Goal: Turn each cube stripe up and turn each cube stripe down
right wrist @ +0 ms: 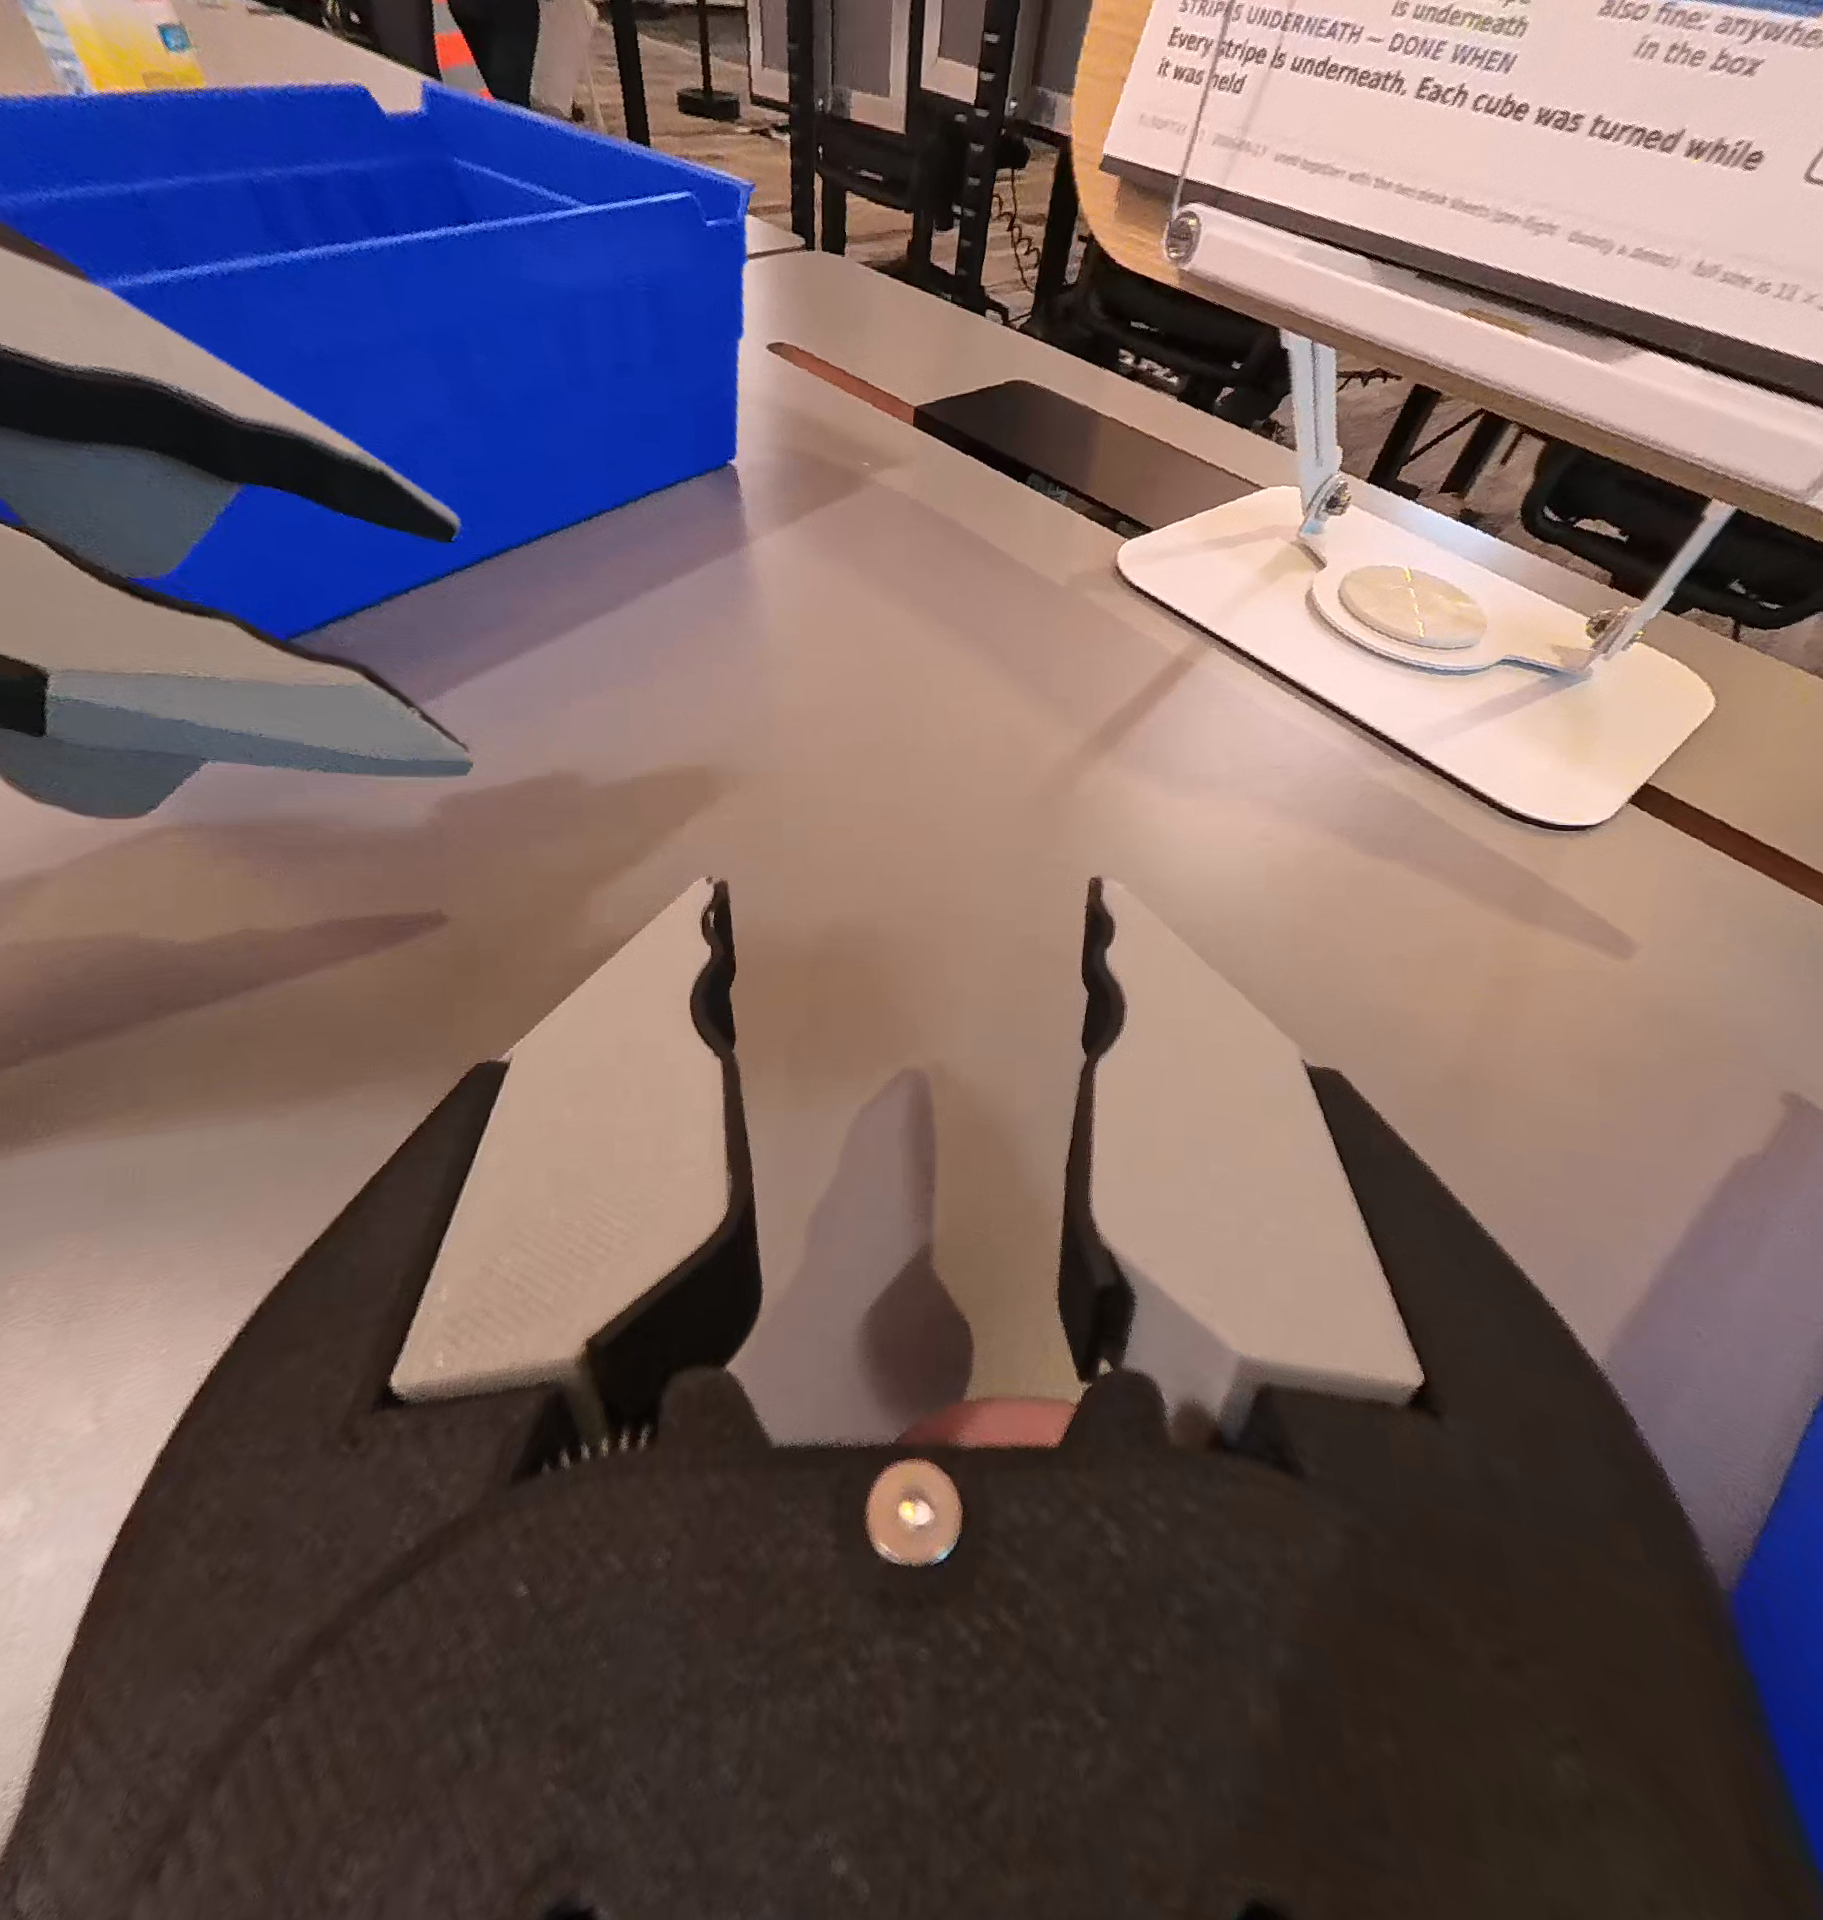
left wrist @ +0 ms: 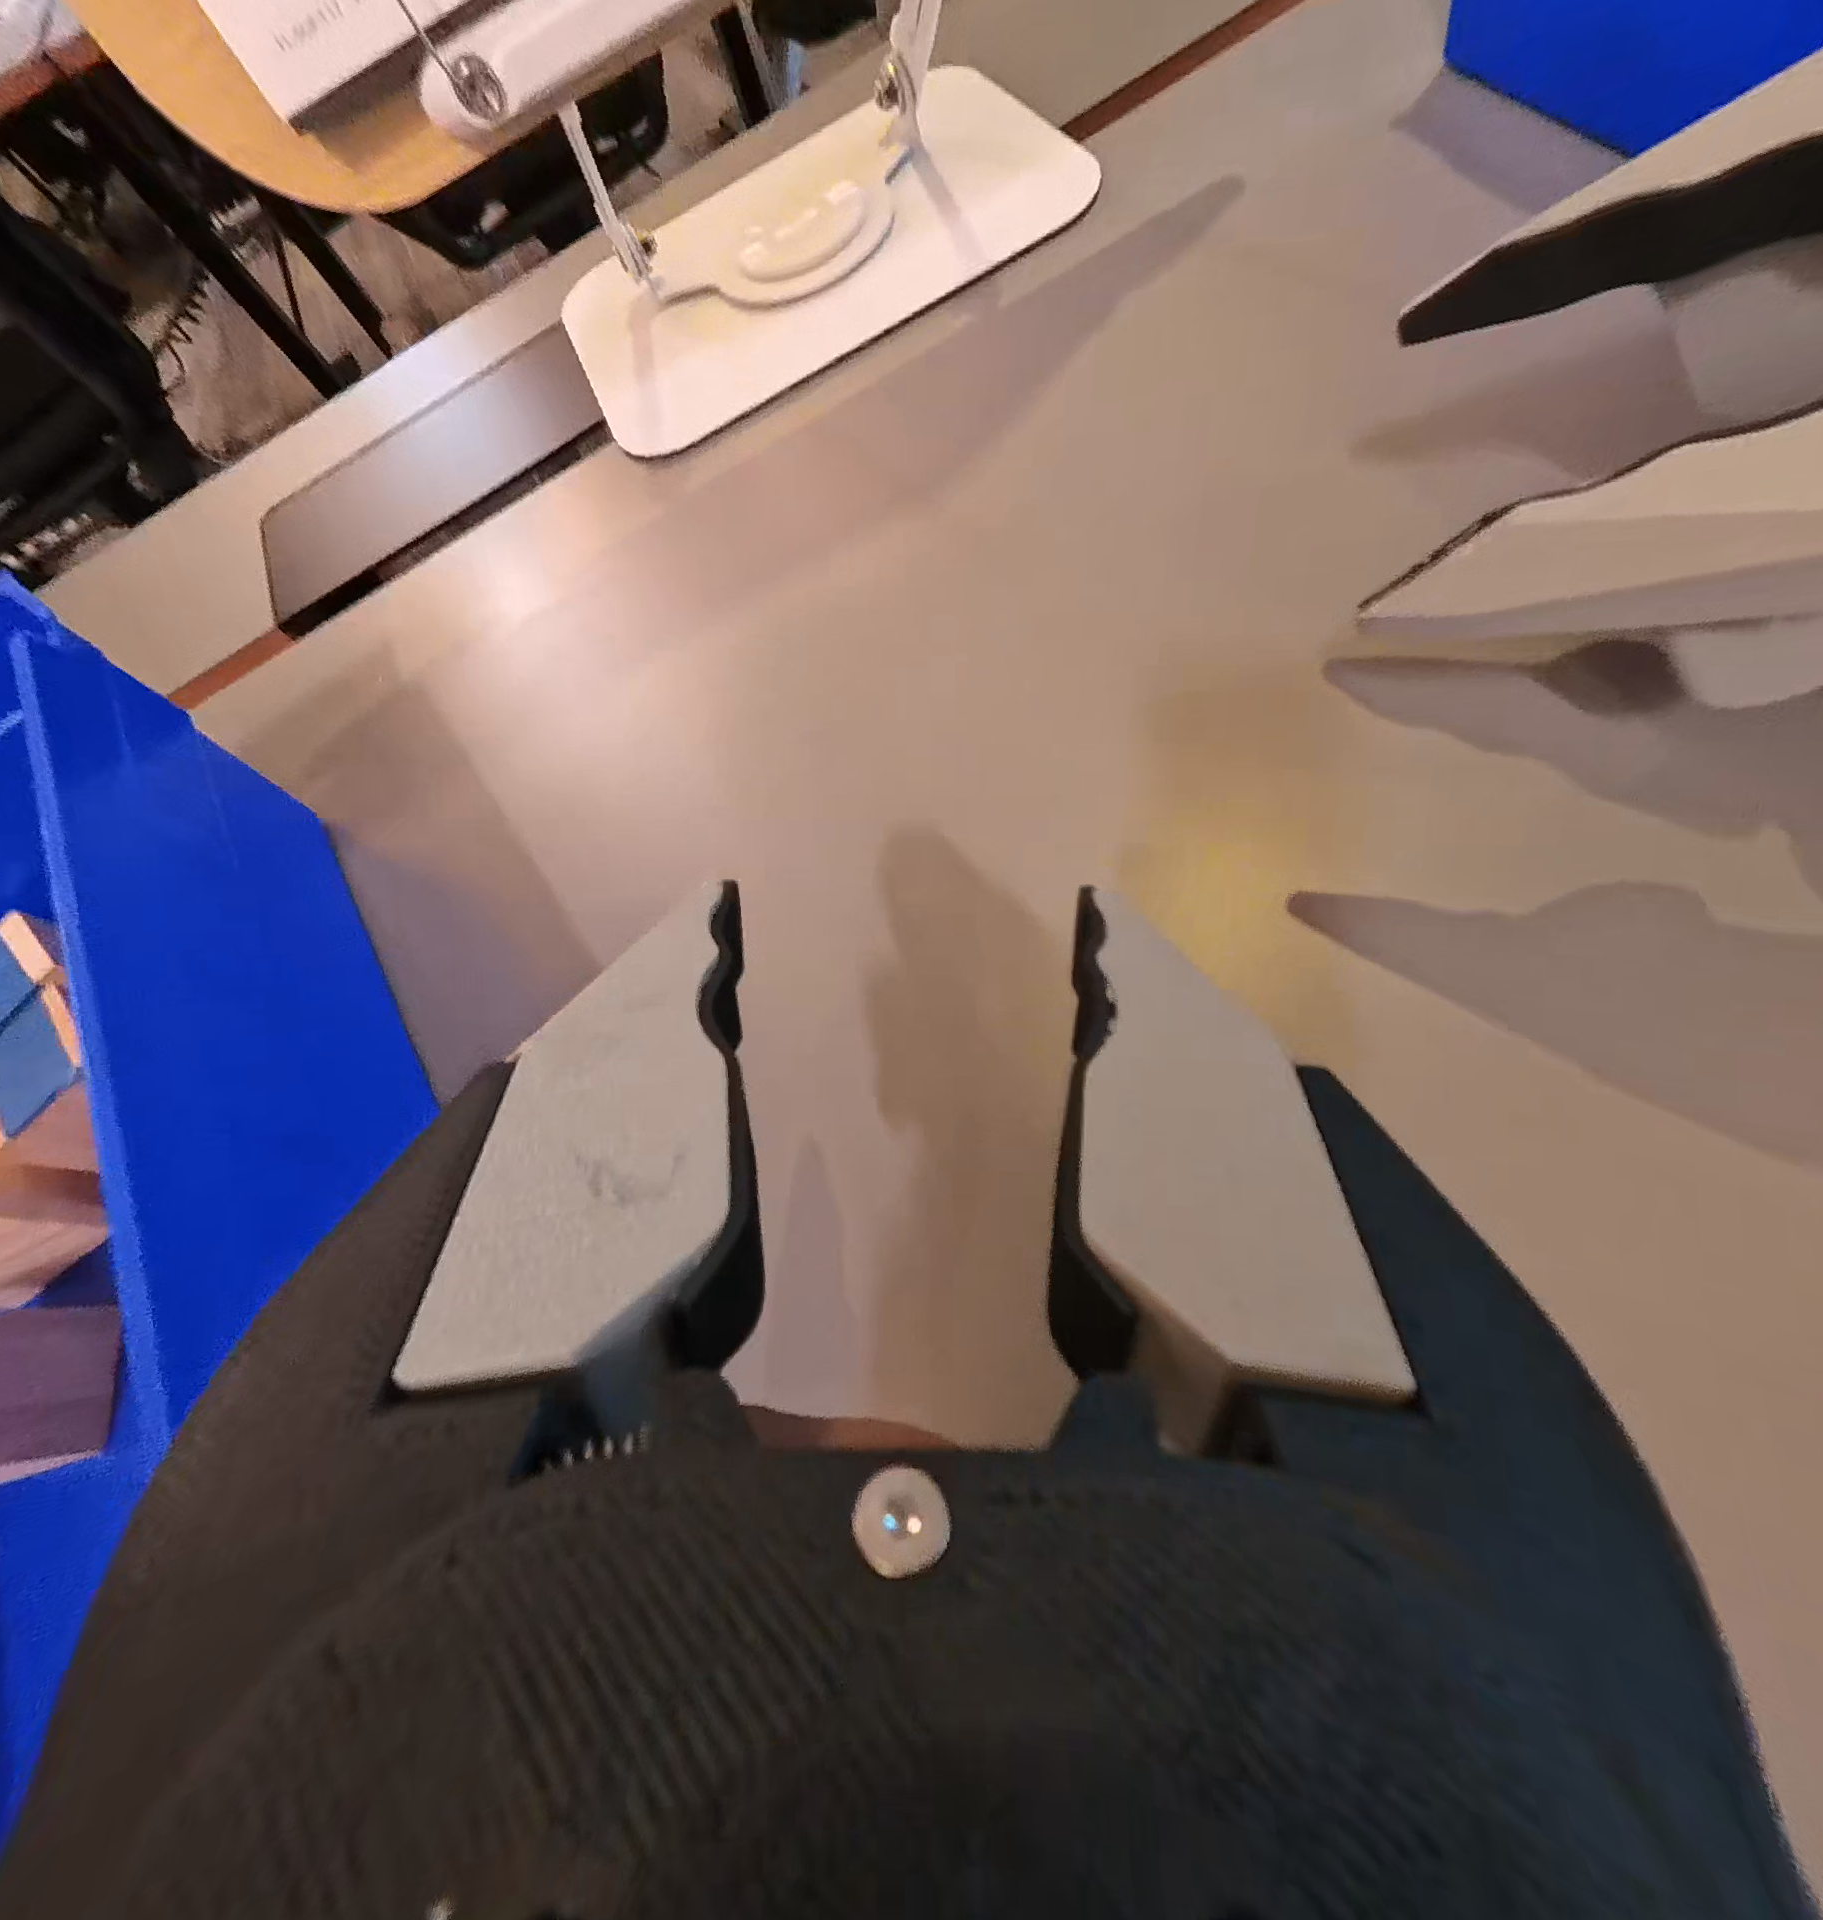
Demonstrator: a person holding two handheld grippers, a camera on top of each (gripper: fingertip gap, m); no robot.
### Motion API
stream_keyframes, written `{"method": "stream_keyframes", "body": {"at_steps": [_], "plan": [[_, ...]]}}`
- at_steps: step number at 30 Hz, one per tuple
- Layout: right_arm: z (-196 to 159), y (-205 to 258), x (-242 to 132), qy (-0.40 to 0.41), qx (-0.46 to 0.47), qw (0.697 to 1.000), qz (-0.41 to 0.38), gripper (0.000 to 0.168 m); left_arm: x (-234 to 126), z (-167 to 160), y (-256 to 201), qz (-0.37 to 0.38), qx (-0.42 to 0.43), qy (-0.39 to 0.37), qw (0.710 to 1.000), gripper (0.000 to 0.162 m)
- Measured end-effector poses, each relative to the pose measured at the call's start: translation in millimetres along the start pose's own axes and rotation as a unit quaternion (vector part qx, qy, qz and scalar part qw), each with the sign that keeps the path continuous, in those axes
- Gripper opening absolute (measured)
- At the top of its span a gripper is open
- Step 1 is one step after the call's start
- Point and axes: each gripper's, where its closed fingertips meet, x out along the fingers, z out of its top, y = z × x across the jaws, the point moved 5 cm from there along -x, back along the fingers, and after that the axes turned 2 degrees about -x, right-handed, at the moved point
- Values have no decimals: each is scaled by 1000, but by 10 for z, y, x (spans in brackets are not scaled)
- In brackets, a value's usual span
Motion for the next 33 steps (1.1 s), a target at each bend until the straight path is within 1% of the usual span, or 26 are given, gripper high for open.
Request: {"method": "stream_keyframes", "body": {"at_steps": [2,6,10,12,14,15,16,17,18,23,27,29,31,33], "plan": [[-15,18,11,8,-2,1000,4,66,12,-61,-32,-3,-5,20,1000,69],[-46,34,34,20,-8,1000,6,67,59,-127,-82,16,1,39,999,74],[-40,50,33,21,-9,1000,9,67,115,-140,-148,18,-3,44,999,74],[-17,63,22,17,-11,1000,11,67,150,-134,-152,26,-8,44,999,68],[34,85,-9,4,-18,1000,12,59,193,-122,-115,52,-12,45,998,61],[70,104,-33,-5,-25,1000,15,49,212,-107,-97,63,-14,39,997,45],[107,131,-62,-15,-35,999,19,35,229,-84,-85,72,-17,30,997,31],[147,173,-98,-26,-47,998,30,11,241,-55,-66,83,-20,19,996,11],[194,232,-142,-41,-61,996,47,0,253,-18,-39,96,-21,5,995,0],[511,602,-440,-142,-118,977,106,0,388,113,124,174,-26,-13,984,0],[632,1091,-670,-201,-194,942,185,0,523,150,148,210,-30,-7,977,0],[656,1236,-715,-212,-219,935,180,0,565,146,148,230,-12,-3,973,0],[657,1287,-673,-198,-223,941,161,0,579,136,144,253,16,4,967,0],[640,1325,-624,-183,-216,945,162,0,584,136,126,258,25,7,966,0]]}}
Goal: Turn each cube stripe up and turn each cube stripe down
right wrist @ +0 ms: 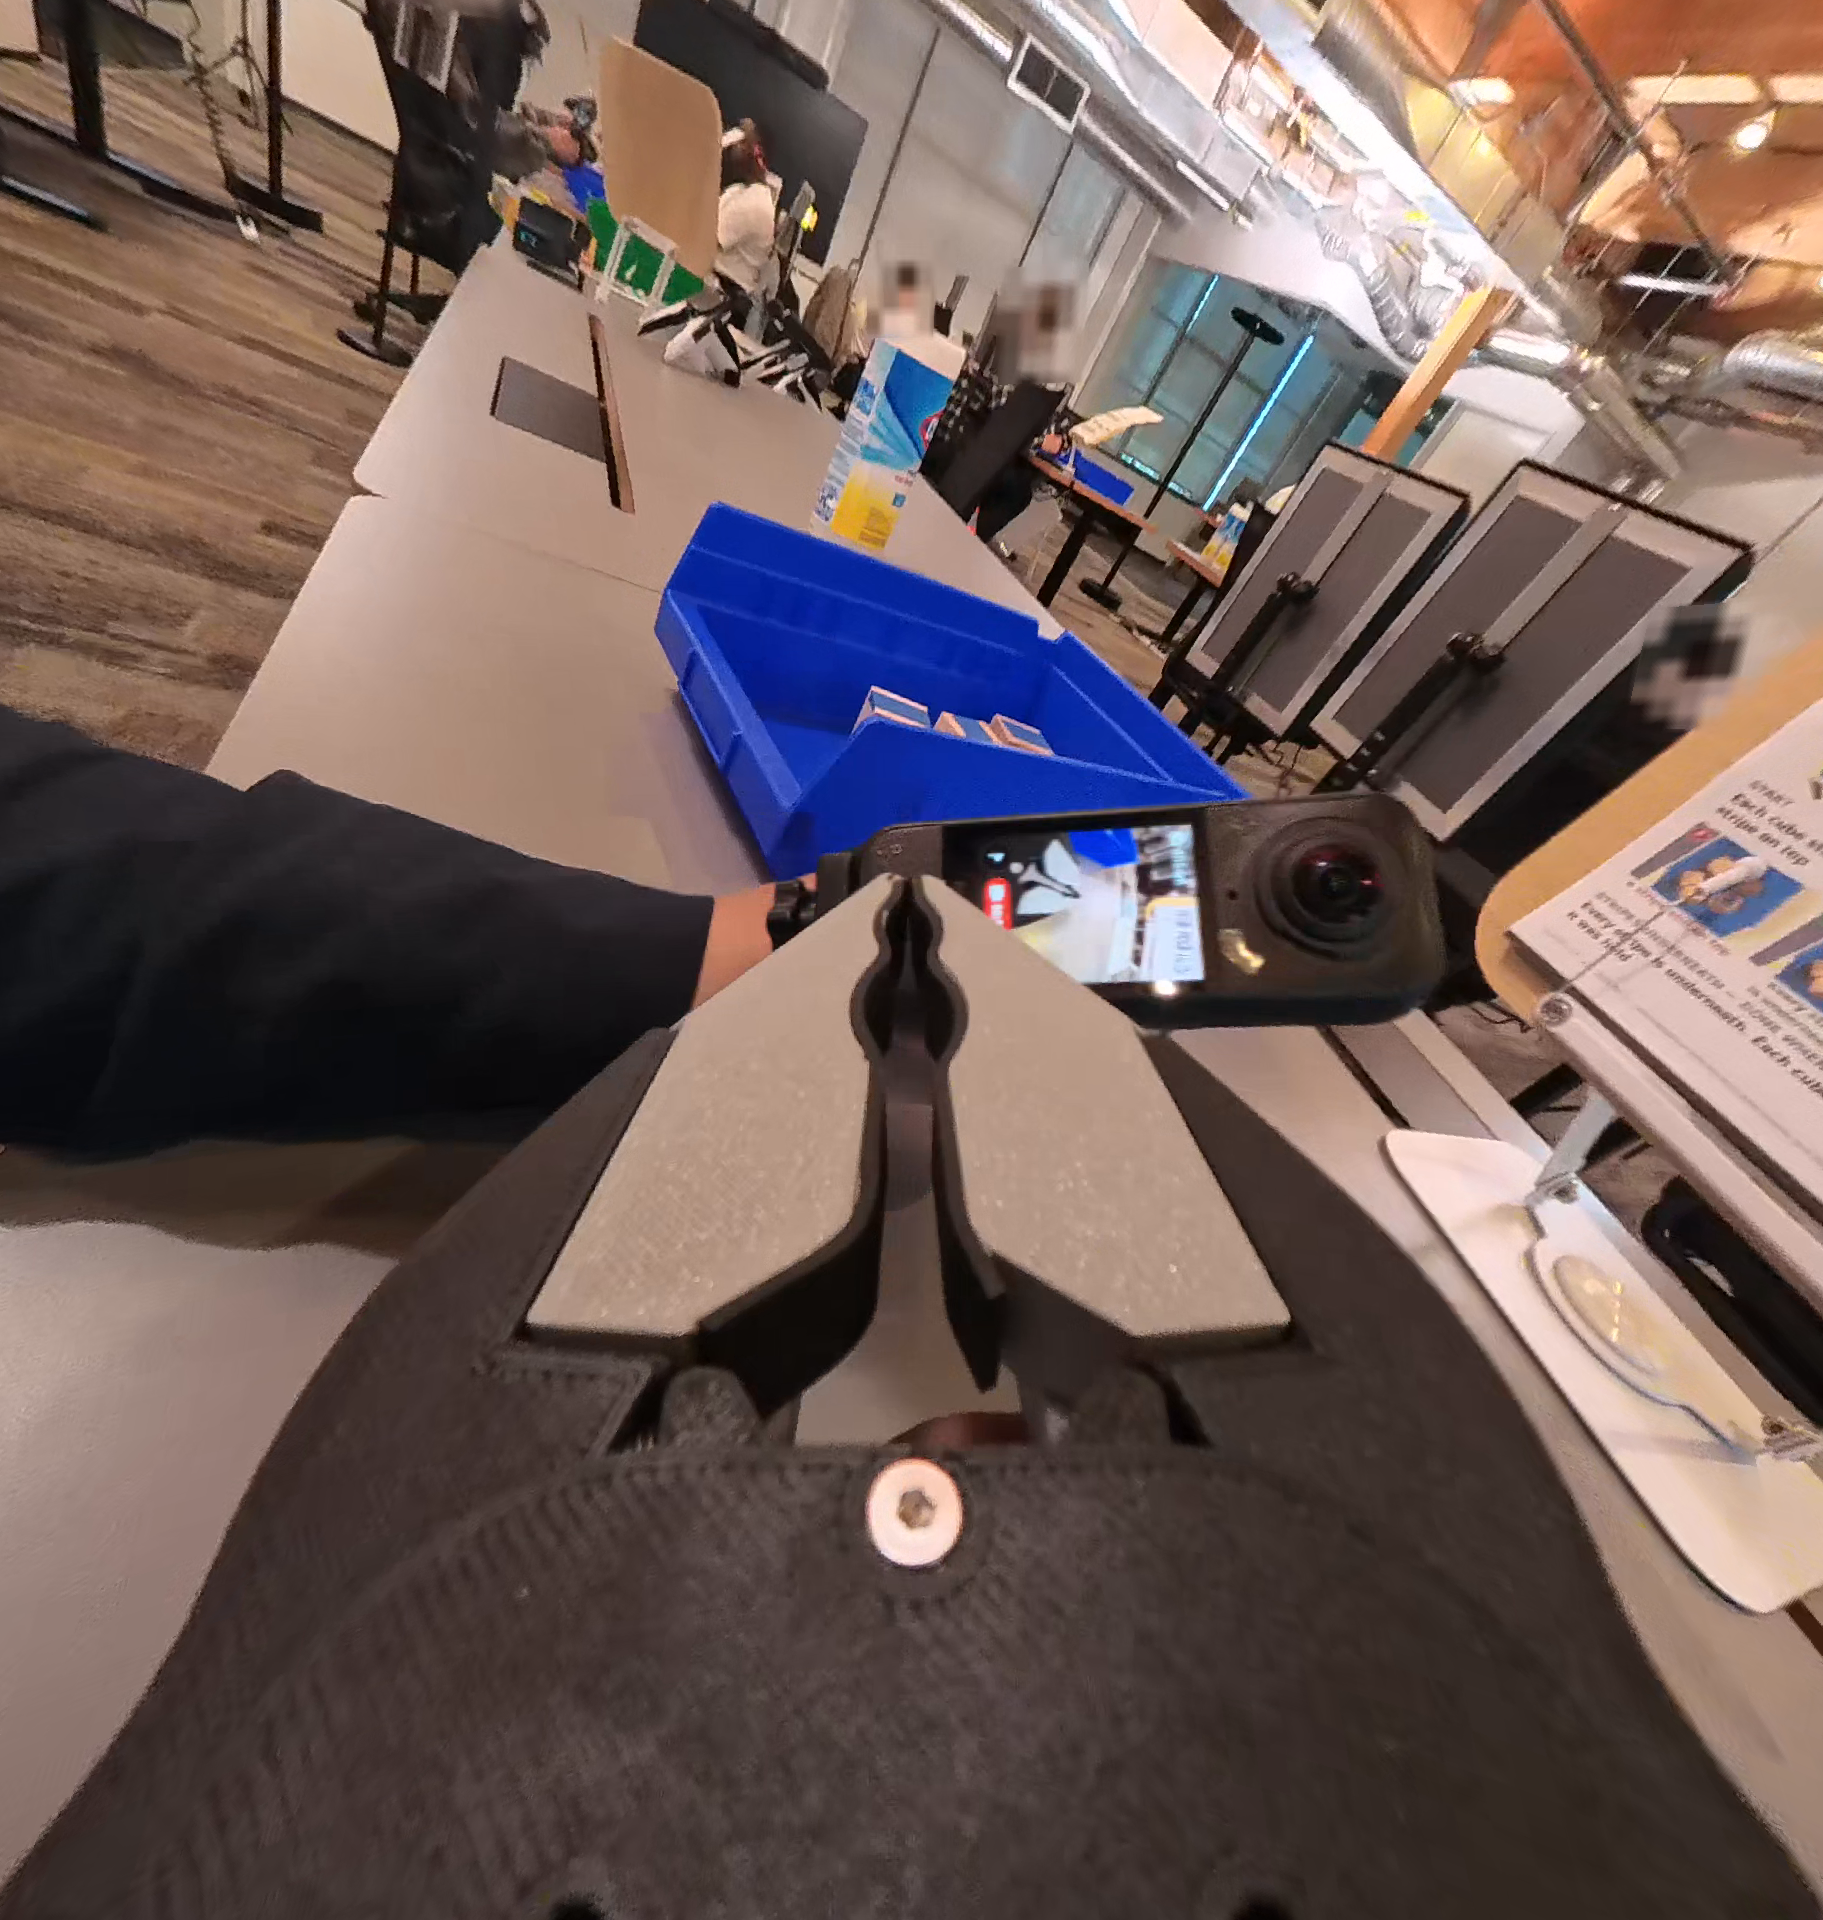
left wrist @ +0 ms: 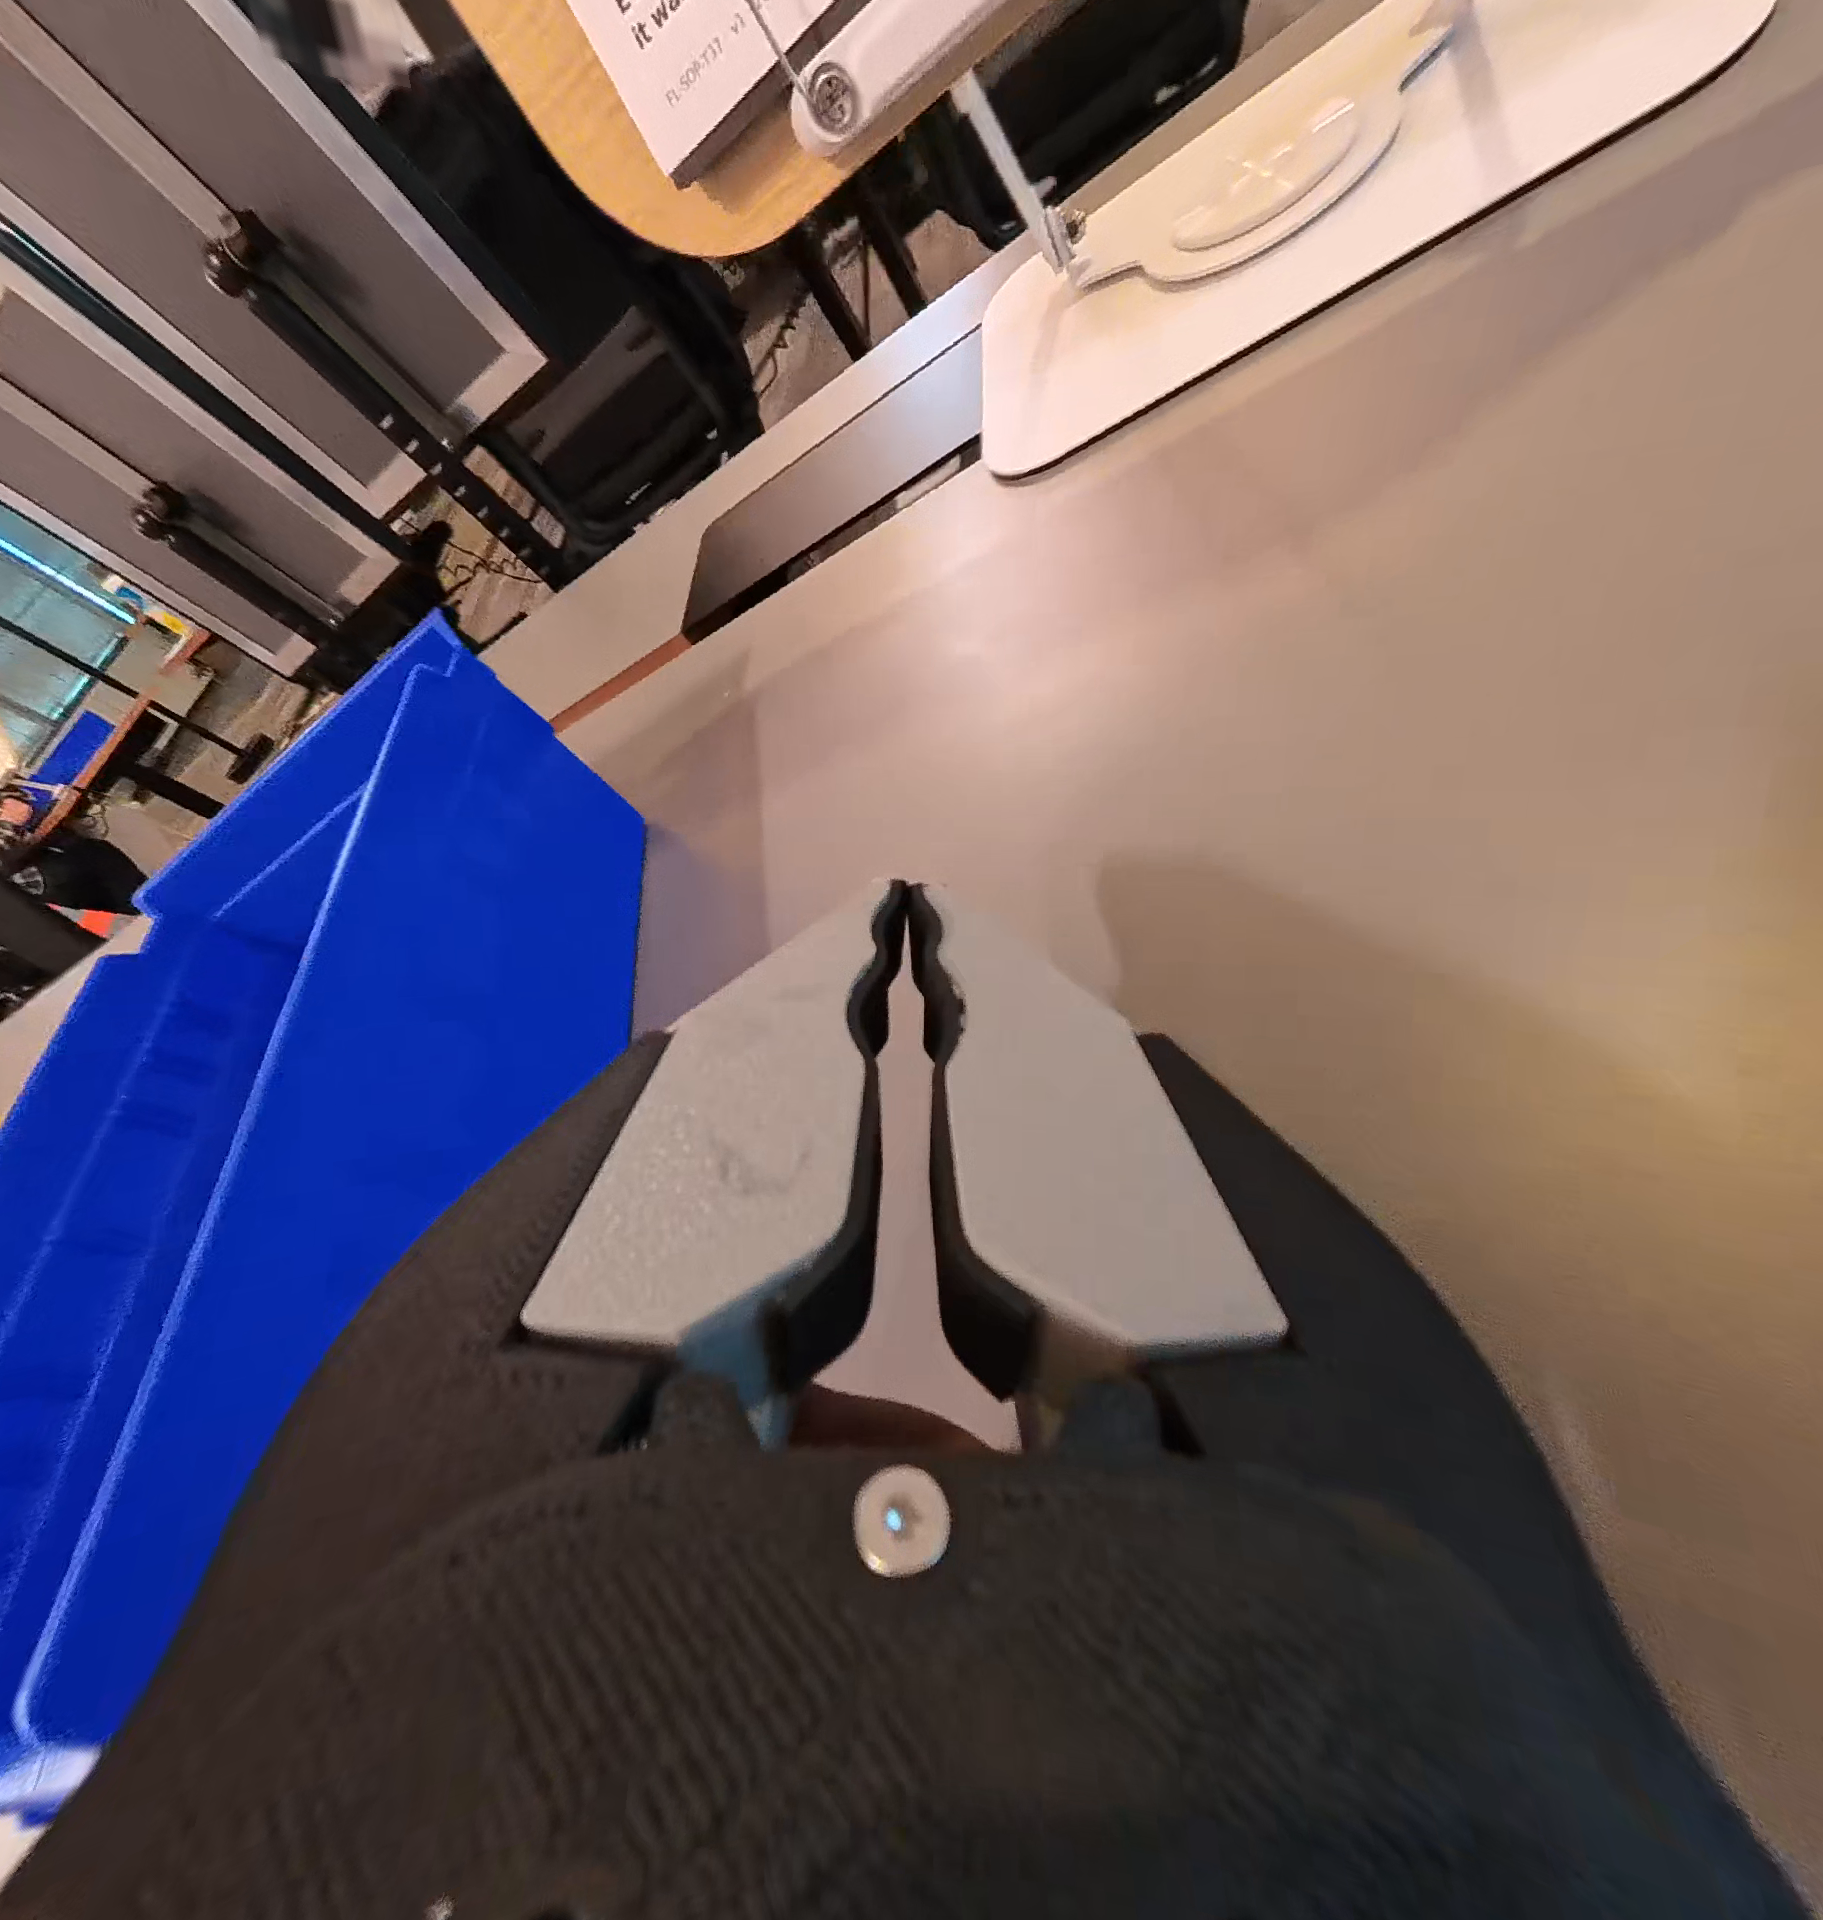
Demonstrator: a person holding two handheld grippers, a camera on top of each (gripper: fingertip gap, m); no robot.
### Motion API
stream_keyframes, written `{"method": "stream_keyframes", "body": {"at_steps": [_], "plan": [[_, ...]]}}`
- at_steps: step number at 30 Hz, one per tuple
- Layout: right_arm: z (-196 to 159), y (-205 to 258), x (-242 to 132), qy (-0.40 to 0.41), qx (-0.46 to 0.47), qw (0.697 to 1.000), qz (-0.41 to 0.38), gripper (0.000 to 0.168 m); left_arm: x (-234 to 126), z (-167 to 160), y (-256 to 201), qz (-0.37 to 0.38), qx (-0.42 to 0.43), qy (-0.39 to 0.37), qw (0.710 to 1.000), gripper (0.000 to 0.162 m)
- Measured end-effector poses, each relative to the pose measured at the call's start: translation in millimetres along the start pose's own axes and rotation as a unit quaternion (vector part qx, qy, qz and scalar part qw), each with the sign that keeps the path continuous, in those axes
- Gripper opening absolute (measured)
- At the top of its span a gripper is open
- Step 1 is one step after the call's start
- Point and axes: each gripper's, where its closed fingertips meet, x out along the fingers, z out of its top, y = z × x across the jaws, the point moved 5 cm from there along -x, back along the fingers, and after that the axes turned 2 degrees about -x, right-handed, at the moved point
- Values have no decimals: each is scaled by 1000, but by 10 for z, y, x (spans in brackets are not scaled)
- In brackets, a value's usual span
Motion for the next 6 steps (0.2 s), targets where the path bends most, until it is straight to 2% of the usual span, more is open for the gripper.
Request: {"method": "stream_keyframes", "body": {"at_steps": [6], "plan": [[-73,11,49,29,-12,999,-11,0,5,-4,-27,-1,6,3,1000,0]]}}
